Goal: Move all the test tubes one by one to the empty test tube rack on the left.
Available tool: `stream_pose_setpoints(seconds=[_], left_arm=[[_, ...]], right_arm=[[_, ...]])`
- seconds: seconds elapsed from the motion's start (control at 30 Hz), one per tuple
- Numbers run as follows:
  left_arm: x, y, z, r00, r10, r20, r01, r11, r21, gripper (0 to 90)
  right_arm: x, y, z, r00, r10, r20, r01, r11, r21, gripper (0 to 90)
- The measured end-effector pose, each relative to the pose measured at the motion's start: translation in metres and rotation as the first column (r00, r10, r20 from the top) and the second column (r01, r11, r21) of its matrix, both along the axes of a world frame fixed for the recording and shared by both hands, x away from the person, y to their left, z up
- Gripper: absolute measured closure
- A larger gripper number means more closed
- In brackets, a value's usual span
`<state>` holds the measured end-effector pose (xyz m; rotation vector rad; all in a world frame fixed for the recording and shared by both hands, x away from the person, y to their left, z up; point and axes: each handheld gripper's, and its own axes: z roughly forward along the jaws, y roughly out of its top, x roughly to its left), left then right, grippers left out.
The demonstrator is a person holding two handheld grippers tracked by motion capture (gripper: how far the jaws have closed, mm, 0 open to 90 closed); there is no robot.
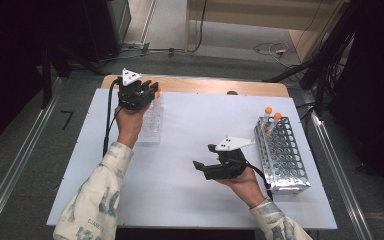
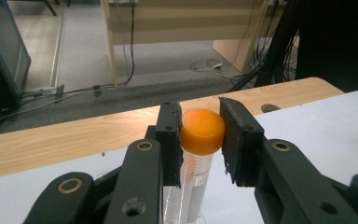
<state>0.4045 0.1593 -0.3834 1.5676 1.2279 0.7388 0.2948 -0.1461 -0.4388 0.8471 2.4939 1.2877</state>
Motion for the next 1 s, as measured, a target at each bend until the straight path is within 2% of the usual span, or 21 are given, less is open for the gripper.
stream_pose_setpoints(seconds=[0.13, 0.3, 0.37, 0.63, 1.0], left_arm=[[0.004, 0.000, -0.004, 0.9998, -0.001, -0.018, 0.001, 1.0000, -0.006, 70.6], [0.006, -0.006, -0.014, 0.9987, -0.008, -0.050, 0.010, 0.9994, 0.032, 70.5], [0.006, -0.008, -0.019, 0.9979, -0.007, -0.065, 0.010, 0.9982, 0.059, 70.5], [0.005, -0.012, -0.040, 0.9943, 0.008, -0.106, 0.003, 0.9949, 0.101, 70.4], [0.004, -0.012, -0.042, 0.9944, 0.013, -0.105, -0.003, 0.9950, 0.100, 69.9]], right_arm=[[0.000, 0.000, -0.001, 1.0000, 0.004, 0.002, -0.004, 1.000, -0.003, 21.1], [0.000, 0.000, 0.000, 1.0000, 0.000, -0.003, 0.000, 1.000, -0.002, 21.1], [0.000, -0.001, 0.000, 1.0000, 0.002, -0.002, -0.002, 1.000, -0.002, 21.1], [-0.001, 0.001, -0.001, 1.0000, 0.004, -0.003, -0.004, 1.000, -0.005, 21.1], [0.000, 0.001, -0.001, 1.0000, 0.005, -0.002, -0.005, 1.000, -0.008, 21.1]])
